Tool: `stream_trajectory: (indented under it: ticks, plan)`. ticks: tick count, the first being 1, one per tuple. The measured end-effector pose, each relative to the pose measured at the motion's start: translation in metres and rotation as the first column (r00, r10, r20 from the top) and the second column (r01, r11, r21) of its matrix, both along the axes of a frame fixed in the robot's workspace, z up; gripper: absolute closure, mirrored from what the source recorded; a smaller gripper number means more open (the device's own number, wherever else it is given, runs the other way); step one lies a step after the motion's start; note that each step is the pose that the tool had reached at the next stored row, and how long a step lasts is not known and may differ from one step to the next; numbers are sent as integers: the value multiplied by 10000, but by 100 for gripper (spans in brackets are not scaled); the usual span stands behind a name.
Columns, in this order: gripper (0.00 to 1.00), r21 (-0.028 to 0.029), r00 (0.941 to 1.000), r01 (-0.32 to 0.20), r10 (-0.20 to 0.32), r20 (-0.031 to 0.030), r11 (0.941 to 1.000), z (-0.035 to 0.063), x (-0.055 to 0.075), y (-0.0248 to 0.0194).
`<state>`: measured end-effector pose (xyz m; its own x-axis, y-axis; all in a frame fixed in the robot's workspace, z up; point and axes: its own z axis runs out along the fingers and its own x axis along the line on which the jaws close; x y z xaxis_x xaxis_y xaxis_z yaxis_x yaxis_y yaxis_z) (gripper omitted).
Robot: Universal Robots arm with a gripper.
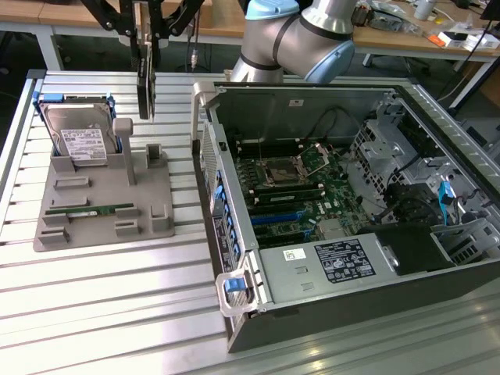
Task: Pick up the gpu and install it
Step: 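Pick up the gpu and move the gpu toward the slot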
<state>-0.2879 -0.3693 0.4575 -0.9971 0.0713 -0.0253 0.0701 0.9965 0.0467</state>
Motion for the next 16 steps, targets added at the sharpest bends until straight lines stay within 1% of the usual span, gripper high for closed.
stream_trajectory:
  ticks: [4, 8, 14, 16]
  plan:
    - [73, 0, 10000, 0, 0, 1, 10000, 77, 0, 0]
    - [73, 0, 10000, 0, 0, -1, 10000, 131, 0, 0]
    - [73, 0, 10000, 0, 0, 0, 10000, 136, 0, 0]
    - [73, 0, 10000, -1, 1, 0, 10000, 136, 22, 0]
